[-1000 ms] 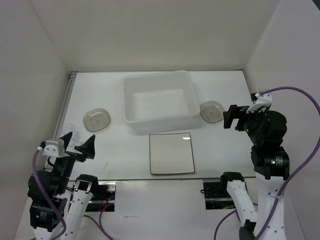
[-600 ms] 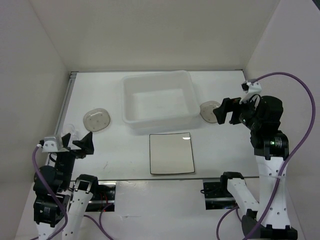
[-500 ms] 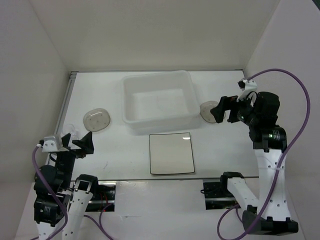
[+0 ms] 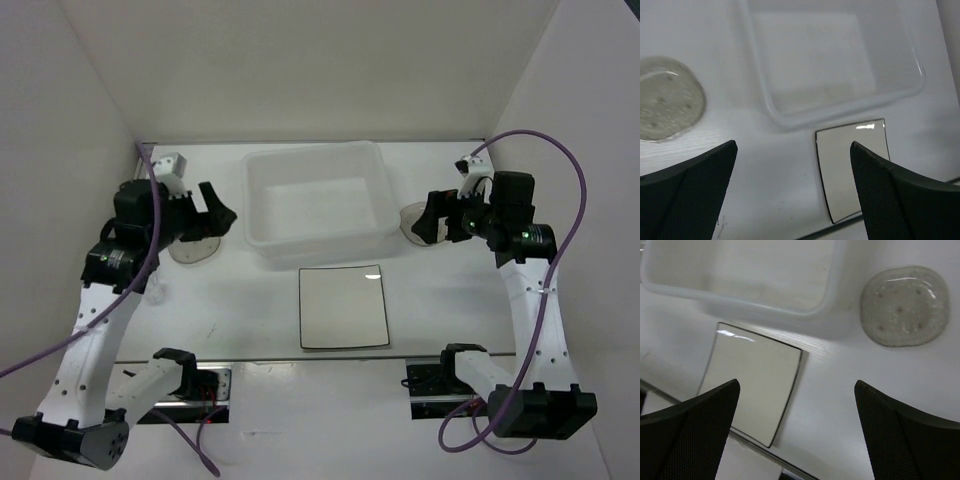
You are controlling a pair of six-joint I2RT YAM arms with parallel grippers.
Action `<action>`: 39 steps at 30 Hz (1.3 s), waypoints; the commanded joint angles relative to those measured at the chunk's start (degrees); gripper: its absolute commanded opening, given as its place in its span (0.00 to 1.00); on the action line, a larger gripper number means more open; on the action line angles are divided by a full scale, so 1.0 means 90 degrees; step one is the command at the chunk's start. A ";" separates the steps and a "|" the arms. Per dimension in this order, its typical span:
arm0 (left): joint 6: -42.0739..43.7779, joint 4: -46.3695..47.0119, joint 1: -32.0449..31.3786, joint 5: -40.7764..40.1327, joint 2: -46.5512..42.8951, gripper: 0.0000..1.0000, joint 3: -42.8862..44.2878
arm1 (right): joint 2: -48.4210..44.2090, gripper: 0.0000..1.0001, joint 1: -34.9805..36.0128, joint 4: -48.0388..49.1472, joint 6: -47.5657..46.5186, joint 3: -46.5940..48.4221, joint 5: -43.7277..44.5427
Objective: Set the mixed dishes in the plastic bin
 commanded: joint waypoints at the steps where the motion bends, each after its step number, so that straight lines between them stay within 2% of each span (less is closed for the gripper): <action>1: -0.1034 0.0162 -0.0091 0.1479 -0.0513 1.00 -0.0929 | 0.0237 1.00 0.0038 -0.0196 -0.0410 0.0178 0.1656; 4: -0.1260 -0.0088 -0.0228 0.1248 -0.0710 1.00 -0.1422 | 0.0706 1.00 0.0038 -0.0439 -0.1054 0.0315 0.2833; 6: -0.1017 -0.0468 -0.0307 0.1100 -0.0623 1.00 -0.1637 | 0.1066 1.00 0.0038 -0.0761 -0.1115 0.0374 0.2906; 10: -0.1016 -0.0529 -0.0637 0.1099 -0.0477 1.00 -0.1774 | 0.0952 0.96 0.0126 -0.0928 -0.1515 0.0073 0.1707; 13: -0.1152 -0.0529 -0.0736 0.1508 0.0137 1.00 -0.2174 | 0.0727 0.96 0.0126 -0.0305 -0.1720 -0.0407 0.0769; 15: -0.1230 -0.0364 -0.1087 0.1567 0.0568 1.00 -0.2243 | 0.0843 1.00 0.0378 -0.0147 -0.1807 -0.0466 0.0369; 19: -0.1396 -0.0002 -0.1449 0.1344 0.0783 1.00 -0.2447 | 0.1711 1.00 0.0380 -0.0420 -0.2150 -0.0466 0.0152; 23: -0.1582 -0.0060 -0.1878 0.1275 0.1863 1.00 -0.2448 | 0.3300 1.00 0.0614 -0.0752 -0.2452 -0.0057 0.0026; 26: -0.1582 -0.0119 -0.2317 0.1062 0.2646 1.00 -0.2165 | 0.3908 1.00 0.0858 -0.0899 -0.2609 0.0081 -0.0199; 31: -0.1884 0.0339 -0.3010 0.0640 0.3078 1.00 -0.1979 | 0.3910 1.00 0.1268 -0.0666 -0.2551 -0.0095 -0.0199; 39: -0.2402 0.0748 -0.3013 -0.0219 0.3157 1.00 -0.2252 | 0.3384 0.96 0.1268 -0.0538 -0.2346 -0.0154 -0.0132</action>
